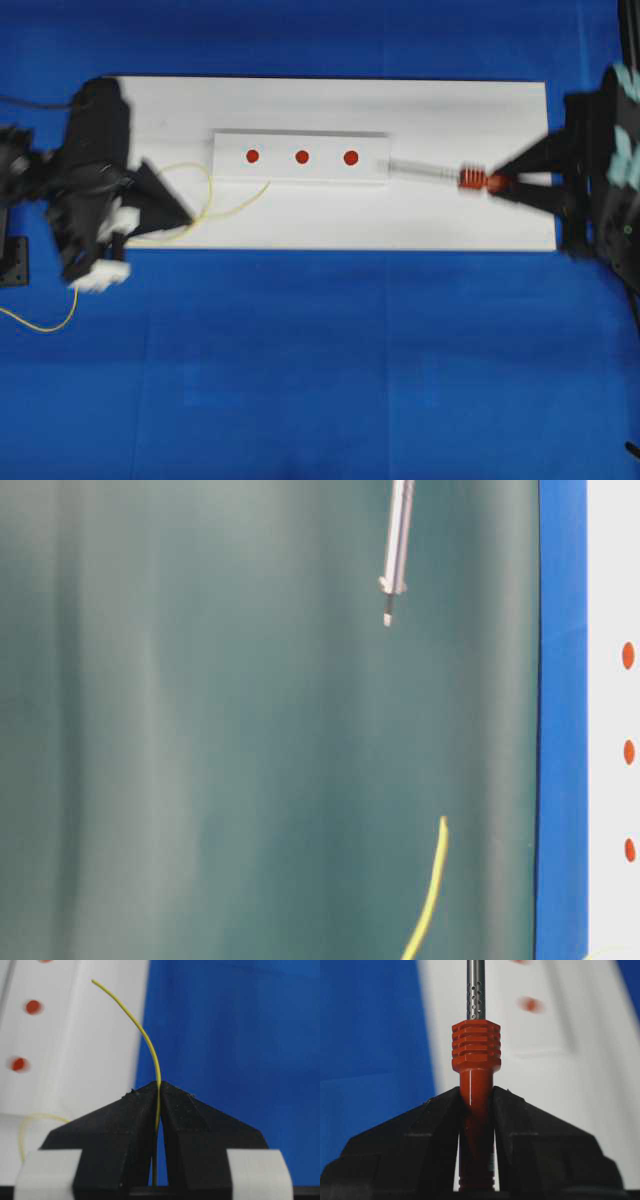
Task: Touch the tip of the soldering iron to the tip of the solder at the mark.
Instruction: 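Lower the solder wire and iron back onto the blue cloth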
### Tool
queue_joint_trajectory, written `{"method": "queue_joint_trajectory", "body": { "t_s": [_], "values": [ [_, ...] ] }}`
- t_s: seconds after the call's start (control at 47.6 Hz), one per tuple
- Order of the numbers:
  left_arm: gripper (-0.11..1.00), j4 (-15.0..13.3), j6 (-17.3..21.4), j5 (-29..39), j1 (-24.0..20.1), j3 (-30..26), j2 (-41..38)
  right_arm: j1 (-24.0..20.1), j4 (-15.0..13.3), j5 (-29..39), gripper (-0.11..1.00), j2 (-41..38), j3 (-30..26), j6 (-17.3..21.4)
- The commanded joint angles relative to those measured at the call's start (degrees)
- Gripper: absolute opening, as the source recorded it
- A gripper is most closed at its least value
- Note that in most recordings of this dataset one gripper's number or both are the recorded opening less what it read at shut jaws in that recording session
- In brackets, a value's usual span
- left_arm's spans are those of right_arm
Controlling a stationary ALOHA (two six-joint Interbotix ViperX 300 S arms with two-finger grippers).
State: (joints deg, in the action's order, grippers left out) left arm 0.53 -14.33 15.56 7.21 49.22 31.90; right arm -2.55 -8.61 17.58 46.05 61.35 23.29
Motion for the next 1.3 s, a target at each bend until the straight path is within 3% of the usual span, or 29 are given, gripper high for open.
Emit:
{"method": "queue_joint_trajectory", "body": {
  "t_s": [0.0, 0.21, 0.462, 0.693, 0.903, 1.05, 1.281],
  "values": [
    [0.02, -0.1, -1.8, -2.3, 4.0, 0.6, 2.8, -5.3, 0.1, -1.2, 0.06, -0.4, -1.1, 0.5],
    [0.02, -0.1, -4.7, -11.5, 13.2, 4.7, 3.1, -14.9, 0.1, -6.8, 0.06, -4.9, -1.0, 0.8],
    [0.02, -0.1, -5.8, -20.9, 18.9, 8.2, -6.5, -18.5, 0.5, -13.3, 0.06, -17.8, -2.0, 0.9],
    [0.02, -0.1, -5.6, -27.4, 20.4, 7.7, -18.9, -19.1, 2.3, -20.2, 0.06, -32.0, -3.9, 0.9],
    [0.02, -0.1, -5.3, -28.2, 20.5, 6.4, -25.9, -19.7, 3.7, -23.6, 0.06, -41.1, -6.3, 0.9],
    [0.02, -0.1, -5.3, -28.2, 20.6, 6.2, -27.8, -19.7, 4.0, -25.5, 0.06, -45.3, -7.5, 0.9],
    [0.02, -0.1, -5.5, -27.7, 20.6, 6.2, -28.1, -20.3, 7.0, -25.8, 0.06, -47.3, -8.3, 0.9]
  ]
}}
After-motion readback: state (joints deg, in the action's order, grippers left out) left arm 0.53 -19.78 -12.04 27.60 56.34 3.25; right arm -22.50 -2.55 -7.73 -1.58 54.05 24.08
